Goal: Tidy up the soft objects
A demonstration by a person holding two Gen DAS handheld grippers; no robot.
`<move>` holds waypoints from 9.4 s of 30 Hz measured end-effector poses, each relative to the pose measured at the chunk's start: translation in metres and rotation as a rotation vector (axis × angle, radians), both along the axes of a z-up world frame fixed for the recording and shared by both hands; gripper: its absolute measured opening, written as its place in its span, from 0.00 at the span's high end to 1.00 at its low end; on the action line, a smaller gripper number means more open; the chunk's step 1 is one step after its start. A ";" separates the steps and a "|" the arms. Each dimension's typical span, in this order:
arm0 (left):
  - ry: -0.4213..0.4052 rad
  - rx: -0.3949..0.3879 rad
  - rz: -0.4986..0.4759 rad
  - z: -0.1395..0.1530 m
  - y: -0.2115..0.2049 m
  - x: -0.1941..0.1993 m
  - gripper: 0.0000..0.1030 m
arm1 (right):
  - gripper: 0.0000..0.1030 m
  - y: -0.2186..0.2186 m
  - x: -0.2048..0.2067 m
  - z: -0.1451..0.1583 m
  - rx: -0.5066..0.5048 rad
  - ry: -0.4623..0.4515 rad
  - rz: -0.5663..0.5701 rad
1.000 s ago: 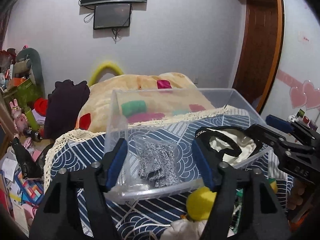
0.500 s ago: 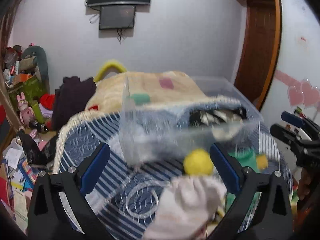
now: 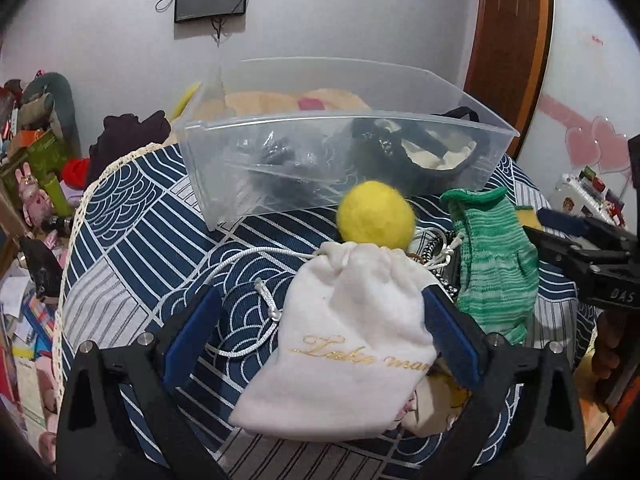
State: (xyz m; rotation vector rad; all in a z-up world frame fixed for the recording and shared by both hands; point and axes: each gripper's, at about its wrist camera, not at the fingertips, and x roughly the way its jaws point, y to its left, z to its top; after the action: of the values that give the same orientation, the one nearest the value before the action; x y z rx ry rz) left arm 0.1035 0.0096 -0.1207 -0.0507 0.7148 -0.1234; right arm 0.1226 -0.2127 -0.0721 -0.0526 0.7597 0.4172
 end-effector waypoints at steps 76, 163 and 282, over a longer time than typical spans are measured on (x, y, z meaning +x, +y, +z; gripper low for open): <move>-0.179 -0.089 -0.010 0.071 0.012 0.029 0.70 | 0.70 0.039 0.037 0.063 0.151 -0.164 0.073; -0.144 -0.064 -0.022 0.044 0.040 -0.030 0.90 | 0.54 0.045 0.007 -0.012 -0.052 0.045 0.165; -0.004 -0.045 -0.025 0.019 0.019 -0.012 0.57 | 0.77 0.084 -0.025 -0.032 -0.052 0.079 0.311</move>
State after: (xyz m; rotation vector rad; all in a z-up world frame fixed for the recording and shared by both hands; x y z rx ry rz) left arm 0.0917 0.0282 -0.1017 -0.0850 0.7089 -0.1634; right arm 0.0973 -0.1282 -0.1038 -0.2064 0.8429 0.6985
